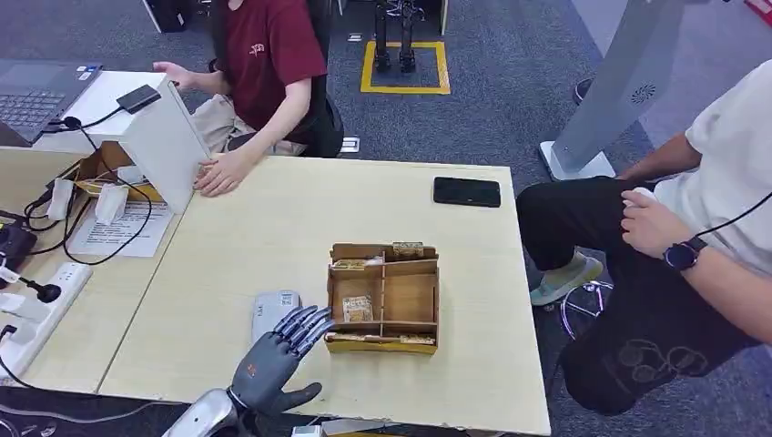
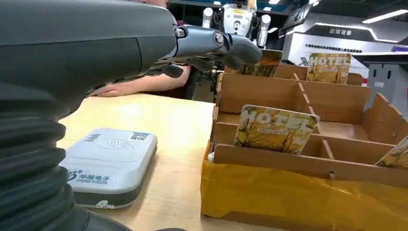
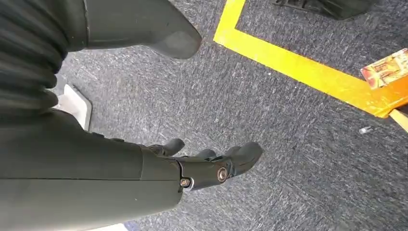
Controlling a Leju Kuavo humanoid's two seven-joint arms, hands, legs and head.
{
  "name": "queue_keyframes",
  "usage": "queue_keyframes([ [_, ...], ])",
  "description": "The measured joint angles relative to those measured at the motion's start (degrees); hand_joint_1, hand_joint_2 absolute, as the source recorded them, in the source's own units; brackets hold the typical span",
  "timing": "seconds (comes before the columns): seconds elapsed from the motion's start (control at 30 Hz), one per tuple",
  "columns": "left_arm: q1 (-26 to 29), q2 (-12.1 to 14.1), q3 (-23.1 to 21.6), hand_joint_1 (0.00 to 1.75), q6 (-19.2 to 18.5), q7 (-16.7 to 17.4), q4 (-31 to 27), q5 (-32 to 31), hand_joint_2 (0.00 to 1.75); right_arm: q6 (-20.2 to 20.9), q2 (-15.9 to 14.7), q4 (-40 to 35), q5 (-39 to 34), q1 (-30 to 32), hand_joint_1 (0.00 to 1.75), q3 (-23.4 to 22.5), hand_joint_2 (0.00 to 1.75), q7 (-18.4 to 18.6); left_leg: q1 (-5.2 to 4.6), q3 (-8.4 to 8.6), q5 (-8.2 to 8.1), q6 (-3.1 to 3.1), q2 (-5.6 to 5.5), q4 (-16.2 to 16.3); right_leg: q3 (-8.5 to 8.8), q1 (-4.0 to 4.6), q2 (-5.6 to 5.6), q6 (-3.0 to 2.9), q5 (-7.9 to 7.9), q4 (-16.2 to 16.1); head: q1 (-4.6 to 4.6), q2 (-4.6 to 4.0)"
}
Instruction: Pass the card to the sensor for recognition and then transmit it.
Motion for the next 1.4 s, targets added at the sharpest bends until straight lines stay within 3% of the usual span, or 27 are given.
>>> queue_keyframes([
  [1.4, -1.7, -2.1, 0.2, 0.0, 0.9, -0.2, 2.7, 0.8, 1.75, 0.1, 0.0, 0.0, 0.0, -0.1, 0.0, 1.3, 1.75, 0.6, 0.0, 0.0, 0.0, 0.0, 0.0, 0.0, 0.01, 0.0, 0.0, 0.0, 0.0, 0.0, 0.0, 0.02],
])
